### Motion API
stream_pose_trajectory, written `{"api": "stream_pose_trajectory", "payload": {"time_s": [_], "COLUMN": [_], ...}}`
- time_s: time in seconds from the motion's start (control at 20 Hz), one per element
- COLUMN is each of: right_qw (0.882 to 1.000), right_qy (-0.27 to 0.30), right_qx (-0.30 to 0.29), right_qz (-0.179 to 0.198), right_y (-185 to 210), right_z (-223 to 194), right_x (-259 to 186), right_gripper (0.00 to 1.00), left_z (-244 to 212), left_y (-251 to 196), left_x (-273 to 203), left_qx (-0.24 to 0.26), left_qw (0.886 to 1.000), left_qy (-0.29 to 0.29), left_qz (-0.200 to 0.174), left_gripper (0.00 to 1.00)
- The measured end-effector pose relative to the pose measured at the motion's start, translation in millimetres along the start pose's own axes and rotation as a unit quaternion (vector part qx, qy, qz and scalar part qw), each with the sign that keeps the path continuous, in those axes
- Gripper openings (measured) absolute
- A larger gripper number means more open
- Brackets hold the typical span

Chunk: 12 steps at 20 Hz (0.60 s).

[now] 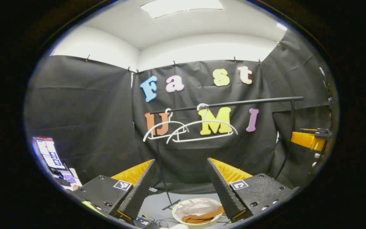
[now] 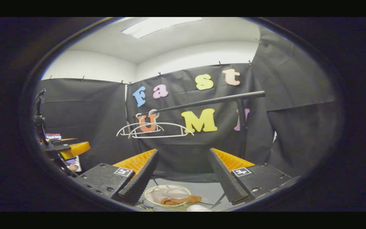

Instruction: Grasp the clothes on the hanger with both hands and then place them into the laundry hamper below.

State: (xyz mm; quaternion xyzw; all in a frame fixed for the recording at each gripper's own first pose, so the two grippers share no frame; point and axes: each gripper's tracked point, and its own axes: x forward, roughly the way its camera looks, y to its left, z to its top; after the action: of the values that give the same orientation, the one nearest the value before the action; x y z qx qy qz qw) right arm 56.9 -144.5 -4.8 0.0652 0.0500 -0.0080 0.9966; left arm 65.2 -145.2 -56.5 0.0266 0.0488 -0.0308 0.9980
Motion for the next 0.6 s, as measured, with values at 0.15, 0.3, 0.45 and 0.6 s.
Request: {"api": "stream_pose_trajectory", "payload": {"time_s": [0.15,0.3,0.45,0.6], "right_qw": [1.0,1.0,1.0,1.0], "right_qy": [-0.006,-0.011,-0.01,-0.017], "right_qx": [0.004,0.008,0.016,0.008], "right_qz": [-0.007,-0.017,-0.014,-0.018], "right_y": [-16.0,-35.5,-28.8,-15.0], "right_z": [-3.3,3.1,-0.2,5.2], "right_x": [-20.2,-36.4,-56.4,-60.7], "right_gripper": [0.99,1.0,1.0,0.99], "left_z": [4.6,3.7,0.0,-0.1], "left_y": [-4.5,-0.3,4.1,12.3], "left_x": [-32.0,-54.7,-65.5,-70.3], "left_qx": [-0.014,-0.008,-0.002,-0.002], "left_qw": [1.0,0.999,0.999,0.999], "left_qy": [-0.005,0.003,0.01,0.011], "left_qz": [0.022,0.036,0.038,0.038], "left_gripper": [1.0,0.99,0.99,0.99]}}
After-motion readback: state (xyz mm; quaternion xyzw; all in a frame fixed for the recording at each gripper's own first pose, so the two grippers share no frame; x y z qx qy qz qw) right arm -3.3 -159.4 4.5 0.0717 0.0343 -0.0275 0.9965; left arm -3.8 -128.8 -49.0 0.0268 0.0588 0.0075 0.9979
